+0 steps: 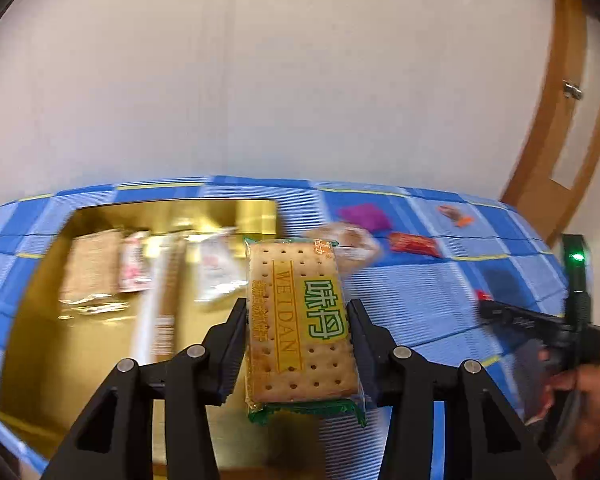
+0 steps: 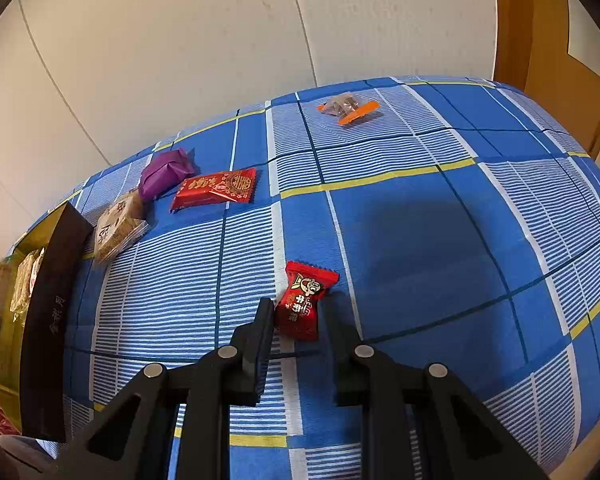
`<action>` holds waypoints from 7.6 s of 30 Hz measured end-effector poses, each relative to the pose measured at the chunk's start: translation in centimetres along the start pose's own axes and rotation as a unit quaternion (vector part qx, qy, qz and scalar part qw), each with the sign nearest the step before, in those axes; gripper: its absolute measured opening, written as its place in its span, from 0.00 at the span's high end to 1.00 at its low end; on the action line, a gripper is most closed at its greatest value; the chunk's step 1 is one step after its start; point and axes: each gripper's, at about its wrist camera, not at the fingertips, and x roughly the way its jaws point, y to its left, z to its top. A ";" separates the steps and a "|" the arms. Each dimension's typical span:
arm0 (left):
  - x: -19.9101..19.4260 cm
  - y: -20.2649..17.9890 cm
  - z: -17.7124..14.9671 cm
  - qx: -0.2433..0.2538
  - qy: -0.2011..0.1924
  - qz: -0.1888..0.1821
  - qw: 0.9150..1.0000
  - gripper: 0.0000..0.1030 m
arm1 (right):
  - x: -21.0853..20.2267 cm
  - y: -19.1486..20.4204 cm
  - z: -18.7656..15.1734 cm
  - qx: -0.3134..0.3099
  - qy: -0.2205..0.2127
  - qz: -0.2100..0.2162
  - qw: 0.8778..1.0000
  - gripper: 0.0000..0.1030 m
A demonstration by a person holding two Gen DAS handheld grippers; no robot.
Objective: Organize snacks
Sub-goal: 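Carry the yellow cracker pack into the tray and open the left gripper, then carry the small red candy into the tray and open the right gripper, then move the right gripper to the red rectangular candy bar and grasp it, then lift the red candy bar with the right gripper while the left gripper approaches the brown pastry bag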
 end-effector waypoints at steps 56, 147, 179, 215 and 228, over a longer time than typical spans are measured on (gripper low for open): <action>1.2 17.7 -3.3 -0.098 0.057 0.167 0.980 0.50 | -1.7 3.5 0.1 0.030 -0.040 0.071 0.996 0.79; 0.8 12.6 -2.6 -0.063 0.030 0.107 0.992 0.23 | 0.6 8.7 4.2 -0.046 -0.069 0.009 0.997 0.61; 0.7 9.3 -1.9 -0.044 0.009 0.062 0.997 0.16 | 3.3 5.1 6.8 -0.033 -0.043 0.127 0.990 0.48; 1.6 -1.4 1.6 0.007 0.019 0.022 1.000 0.14 | 3.6 5.0 5.2 -0.073 0.007 -0.027 0.997 0.71; 11.0 -8.1 5.4 -0.022 0.126 0.035 0.991 0.12 | 3.3 4.0 4.8 -0.093 0.001 -0.048 0.995 0.71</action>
